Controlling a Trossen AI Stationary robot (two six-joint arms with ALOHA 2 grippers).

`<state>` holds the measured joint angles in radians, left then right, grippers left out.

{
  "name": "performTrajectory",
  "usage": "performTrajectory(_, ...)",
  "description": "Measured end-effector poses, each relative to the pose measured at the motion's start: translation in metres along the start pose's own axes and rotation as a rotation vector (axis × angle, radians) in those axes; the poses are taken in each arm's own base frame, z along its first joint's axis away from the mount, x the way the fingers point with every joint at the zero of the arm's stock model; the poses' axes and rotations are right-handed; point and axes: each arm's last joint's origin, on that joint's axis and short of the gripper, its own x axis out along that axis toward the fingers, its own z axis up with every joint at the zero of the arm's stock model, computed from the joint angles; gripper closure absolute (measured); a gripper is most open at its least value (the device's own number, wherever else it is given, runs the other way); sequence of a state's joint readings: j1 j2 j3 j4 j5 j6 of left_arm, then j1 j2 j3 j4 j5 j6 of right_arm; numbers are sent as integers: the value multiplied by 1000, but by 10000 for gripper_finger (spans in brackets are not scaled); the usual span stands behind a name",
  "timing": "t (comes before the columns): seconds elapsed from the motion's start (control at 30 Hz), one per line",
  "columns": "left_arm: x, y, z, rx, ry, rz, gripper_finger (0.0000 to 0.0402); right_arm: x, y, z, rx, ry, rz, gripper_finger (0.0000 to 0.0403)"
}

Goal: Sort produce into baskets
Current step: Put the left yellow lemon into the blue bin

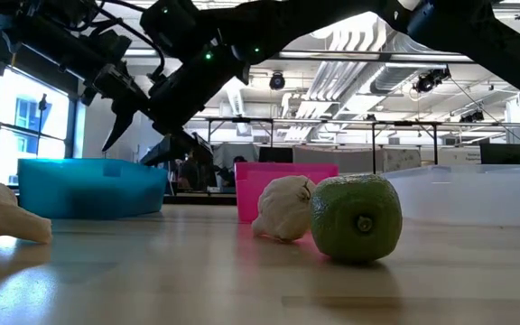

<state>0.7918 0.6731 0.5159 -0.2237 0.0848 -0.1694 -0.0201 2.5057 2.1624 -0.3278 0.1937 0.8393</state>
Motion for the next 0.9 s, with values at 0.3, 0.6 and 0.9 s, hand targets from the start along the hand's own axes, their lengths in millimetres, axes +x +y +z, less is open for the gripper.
performTrajectory(0.3, 0, -2, -1, 43, 12, -55, 401, -24, 18, 19, -273, 34, 11, 334)
performTrajectory(0.6, 0, -4, 1, 62, -3, -122, 401, -56, 30, 21, -560, 73, -8, 399)
performTrajectory(0.9, 0, -5, 1, 76, 0, -129, 402, -104, 17, -3, -669, 176, -16, 403)
